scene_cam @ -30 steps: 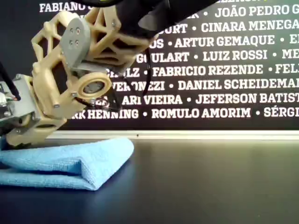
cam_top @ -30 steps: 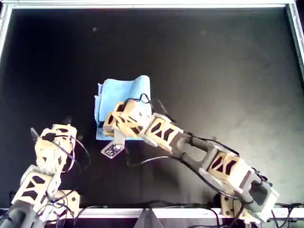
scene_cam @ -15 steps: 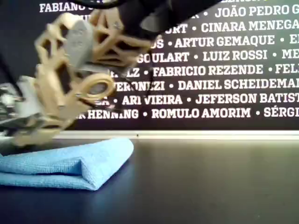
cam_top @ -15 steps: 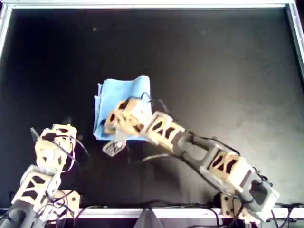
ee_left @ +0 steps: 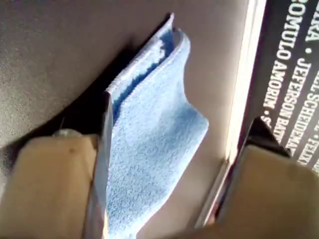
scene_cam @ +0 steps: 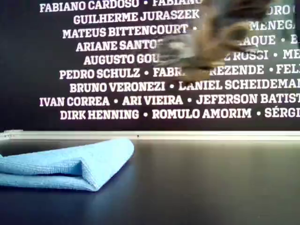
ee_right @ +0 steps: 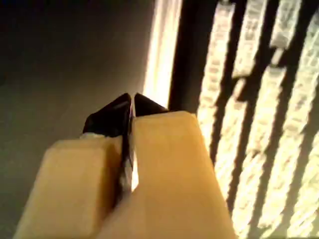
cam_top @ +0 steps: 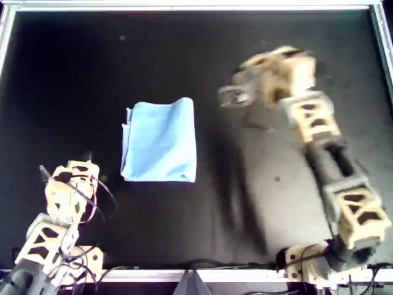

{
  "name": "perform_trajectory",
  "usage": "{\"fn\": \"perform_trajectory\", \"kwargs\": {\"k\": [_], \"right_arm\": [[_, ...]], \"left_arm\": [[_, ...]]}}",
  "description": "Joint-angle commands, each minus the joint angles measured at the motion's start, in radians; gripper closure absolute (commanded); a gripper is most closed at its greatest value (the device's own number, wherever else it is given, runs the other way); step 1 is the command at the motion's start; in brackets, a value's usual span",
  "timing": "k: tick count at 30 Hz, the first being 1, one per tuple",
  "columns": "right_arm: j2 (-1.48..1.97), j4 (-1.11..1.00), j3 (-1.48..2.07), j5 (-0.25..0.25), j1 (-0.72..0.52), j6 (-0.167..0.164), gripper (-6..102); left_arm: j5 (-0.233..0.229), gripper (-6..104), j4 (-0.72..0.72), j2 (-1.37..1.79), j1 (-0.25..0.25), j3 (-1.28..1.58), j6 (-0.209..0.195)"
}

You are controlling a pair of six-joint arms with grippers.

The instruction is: Fold a cloth

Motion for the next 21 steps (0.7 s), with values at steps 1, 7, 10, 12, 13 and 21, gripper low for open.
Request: {"fn": "perform_trajectory", "kwargs": {"k": [1,7,10,12,13,21], "right_arm": [[0.153,-0.017,0.051,0.005,-0.115,0.005,97],[0.612,-0.018,0.38,0.005,-0.296,0.006,97],[0.965,-0.023,0.609,0.005,-0.371,-0.008,97],[1.181,-0.031,0.781,0.005,-0.413,-0.012,97],[1.275,-0.041,0.862,0.005,-0.428,-0.014,97],[1.514,-0.23,1.295,0.006,-0.449,-0.009,97]], "left_arm": [[-0.005,2,-0.005,0.02,0.008,-0.006,-0.005],[-0.006,2,-0.005,0.021,0.009,-0.006,-0.005],[-0.006,2,-0.003,0.02,0.009,-0.006,0.011],[-0.006,2,-0.005,0.021,0.009,-0.018,0.011],[-0.006,2,-0.006,0.021,0.009,-0.021,0.011],[-0.008,2,-0.012,0.023,0.071,-0.021,-0.005]]}}
